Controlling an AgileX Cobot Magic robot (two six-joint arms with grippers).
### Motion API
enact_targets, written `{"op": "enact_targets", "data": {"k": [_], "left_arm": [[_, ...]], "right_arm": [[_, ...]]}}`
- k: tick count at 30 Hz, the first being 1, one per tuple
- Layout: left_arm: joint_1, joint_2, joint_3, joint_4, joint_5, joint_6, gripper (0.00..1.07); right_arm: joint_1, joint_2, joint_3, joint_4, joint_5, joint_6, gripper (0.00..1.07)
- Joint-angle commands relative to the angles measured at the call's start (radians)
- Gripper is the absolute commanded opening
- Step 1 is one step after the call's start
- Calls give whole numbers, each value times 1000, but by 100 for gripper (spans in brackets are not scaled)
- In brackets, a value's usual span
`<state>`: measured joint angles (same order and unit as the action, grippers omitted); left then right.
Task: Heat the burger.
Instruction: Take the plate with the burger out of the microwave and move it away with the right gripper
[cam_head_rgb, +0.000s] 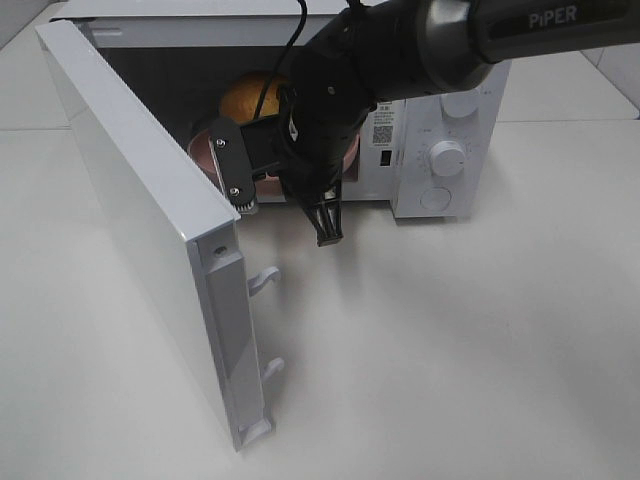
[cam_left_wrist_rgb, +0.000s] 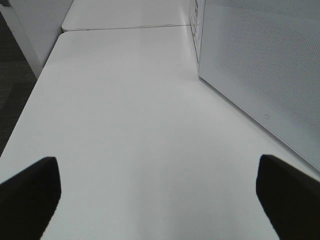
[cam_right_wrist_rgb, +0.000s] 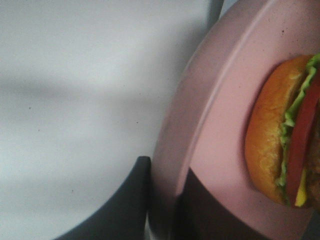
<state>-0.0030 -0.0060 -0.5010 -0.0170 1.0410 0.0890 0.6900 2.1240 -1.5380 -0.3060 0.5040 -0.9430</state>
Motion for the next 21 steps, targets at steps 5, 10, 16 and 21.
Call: {"op": "enact_targets", "data": {"k": [5, 10, 16, 21], "left_arm": [[2, -19, 3, 2, -5, -2, 101], [2, -19, 3, 2, -5, -2, 101], [2, -19, 3, 2, -5, -2, 101], [2, -19, 3, 2, -5, -2, 101]], "right_arm": [[-15, -98, 76, -18, -67, 4, 0], [-15, -144, 131, -20, -99, 4, 0], [-15, -195, 203, -37, -122, 4, 0], [-15, -235, 276, -37, -169, 4, 0]]}}
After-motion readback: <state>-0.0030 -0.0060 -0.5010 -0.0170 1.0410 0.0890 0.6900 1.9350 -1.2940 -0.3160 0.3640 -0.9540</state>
